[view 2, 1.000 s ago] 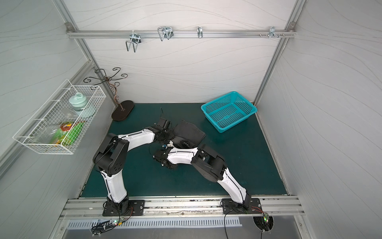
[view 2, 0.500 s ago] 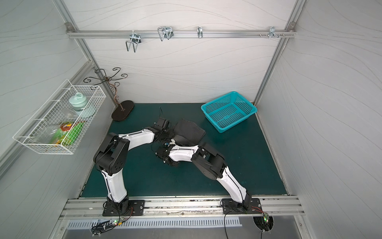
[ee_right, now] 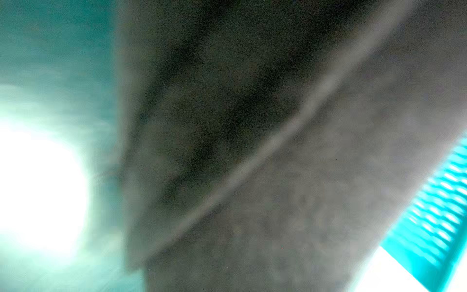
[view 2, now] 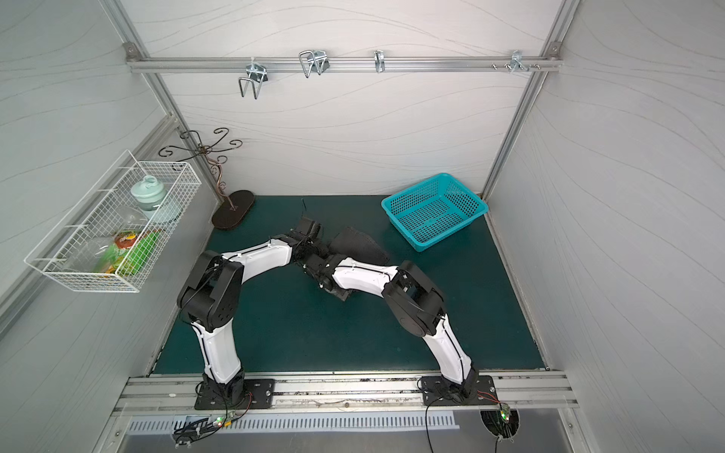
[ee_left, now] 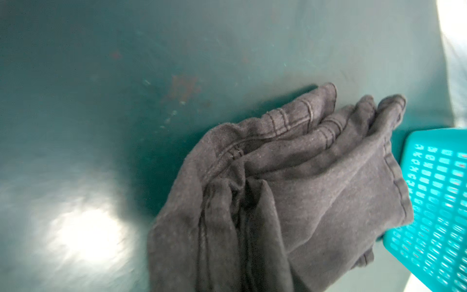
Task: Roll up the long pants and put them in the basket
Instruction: Roll the long pant at the center of the board.
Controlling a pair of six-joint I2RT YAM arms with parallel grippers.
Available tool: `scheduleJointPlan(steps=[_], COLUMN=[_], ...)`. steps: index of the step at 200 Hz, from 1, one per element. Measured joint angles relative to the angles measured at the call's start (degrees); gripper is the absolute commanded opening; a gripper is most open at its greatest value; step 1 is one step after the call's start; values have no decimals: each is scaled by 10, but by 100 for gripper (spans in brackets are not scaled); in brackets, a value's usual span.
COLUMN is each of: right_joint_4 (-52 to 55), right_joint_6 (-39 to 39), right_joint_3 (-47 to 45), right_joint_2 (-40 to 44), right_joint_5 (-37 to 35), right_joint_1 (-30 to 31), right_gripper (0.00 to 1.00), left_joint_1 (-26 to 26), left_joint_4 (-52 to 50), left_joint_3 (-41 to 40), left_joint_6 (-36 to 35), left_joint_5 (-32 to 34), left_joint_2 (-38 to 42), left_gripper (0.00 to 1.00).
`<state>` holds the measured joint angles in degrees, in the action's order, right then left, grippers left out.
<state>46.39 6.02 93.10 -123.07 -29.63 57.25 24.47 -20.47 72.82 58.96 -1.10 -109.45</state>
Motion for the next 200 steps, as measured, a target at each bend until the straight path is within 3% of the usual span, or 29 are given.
scheduleJointPlan(steps=[28, 48, 92, 154, 200], right_joint_4=[8, 17, 22, 25, 14], right_joint_6=[16, 7, -20, -28, -37], right_joint_3=[12, 14, 18, 16, 5], right_joint_2=[3, 3, 0, -1, 3], right_joint_5=[109, 188, 282, 315, 338], right_joint_1=[-31, -69, -111, -122, -130], right_gripper=[0, 0, 0, 0, 0], left_joint_1=[-2, -2, 15, 19, 14], left_joint_4=[-60, -102, -176, -212, -239], left_joint_3=[28, 40, 84, 101, 98], left_joint_6=[-9, -17, -50, -58, -27], left_joint_5=[44, 86, 123, 158, 251], left_joint_2=[2, 18, 43, 47, 106], left_gripper=[74, 88, 92, 93, 93])
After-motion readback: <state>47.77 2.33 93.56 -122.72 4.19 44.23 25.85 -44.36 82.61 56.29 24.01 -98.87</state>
